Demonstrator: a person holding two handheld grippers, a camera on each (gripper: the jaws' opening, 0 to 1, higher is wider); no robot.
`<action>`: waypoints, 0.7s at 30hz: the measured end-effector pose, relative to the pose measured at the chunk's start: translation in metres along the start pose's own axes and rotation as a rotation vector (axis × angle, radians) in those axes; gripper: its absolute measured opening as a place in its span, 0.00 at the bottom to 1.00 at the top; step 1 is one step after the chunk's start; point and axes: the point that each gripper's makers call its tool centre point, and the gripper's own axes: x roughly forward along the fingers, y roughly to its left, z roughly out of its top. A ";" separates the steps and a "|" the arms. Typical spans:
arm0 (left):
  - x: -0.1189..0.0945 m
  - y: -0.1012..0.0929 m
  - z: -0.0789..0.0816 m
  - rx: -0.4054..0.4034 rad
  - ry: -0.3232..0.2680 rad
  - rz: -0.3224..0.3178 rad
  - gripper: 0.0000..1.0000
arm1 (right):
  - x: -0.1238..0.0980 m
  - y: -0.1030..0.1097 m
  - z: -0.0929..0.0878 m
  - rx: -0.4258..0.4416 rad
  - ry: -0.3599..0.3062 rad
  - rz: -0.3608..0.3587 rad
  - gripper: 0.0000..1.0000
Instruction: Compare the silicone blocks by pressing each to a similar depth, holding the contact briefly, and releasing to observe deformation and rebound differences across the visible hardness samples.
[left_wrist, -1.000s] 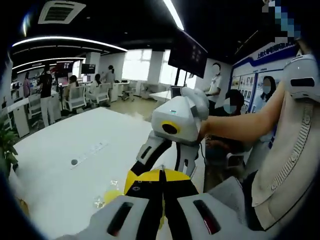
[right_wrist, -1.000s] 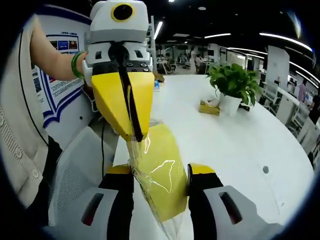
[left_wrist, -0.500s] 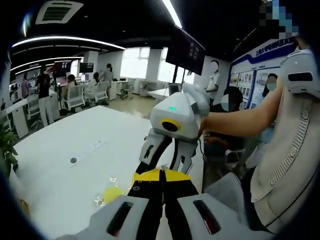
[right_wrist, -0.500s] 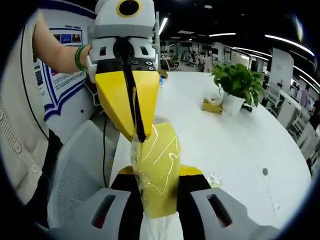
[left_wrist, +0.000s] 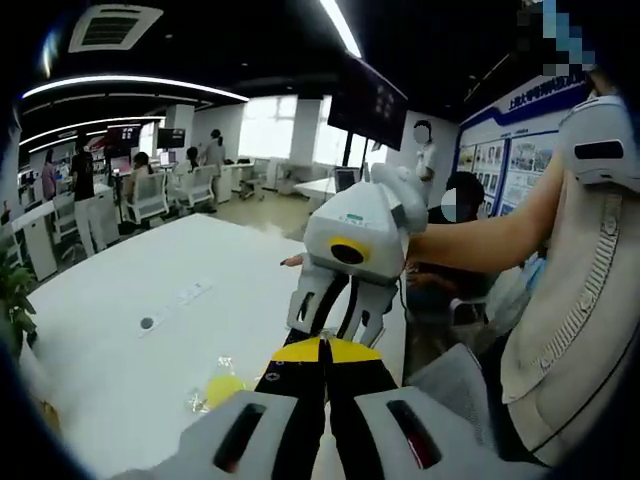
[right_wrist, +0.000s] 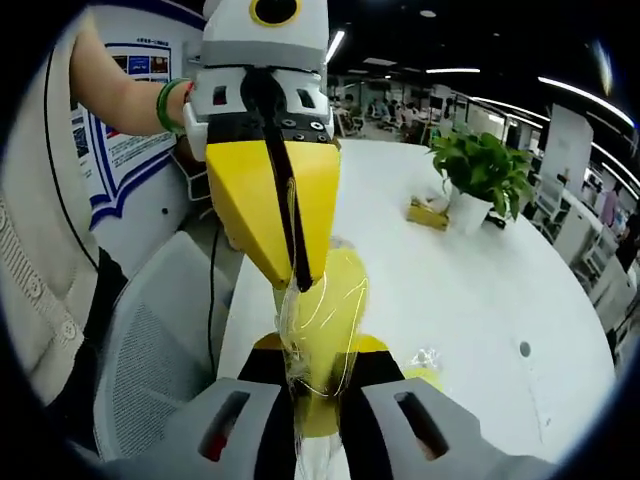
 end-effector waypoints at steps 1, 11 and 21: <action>0.000 0.000 0.000 0.001 0.000 0.000 0.00 | 0.000 0.000 0.000 0.005 0.001 0.000 0.04; 0.000 -0.002 -0.001 0.004 0.002 -0.001 0.00 | -0.001 0.003 -0.001 0.001 0.009 0.000 0.04; -0.002 -0.003 -0.001 0.003 0.004 -0.002 0.00 | 0.000 0.005 0.000 0.010 0.014 0.013 0.04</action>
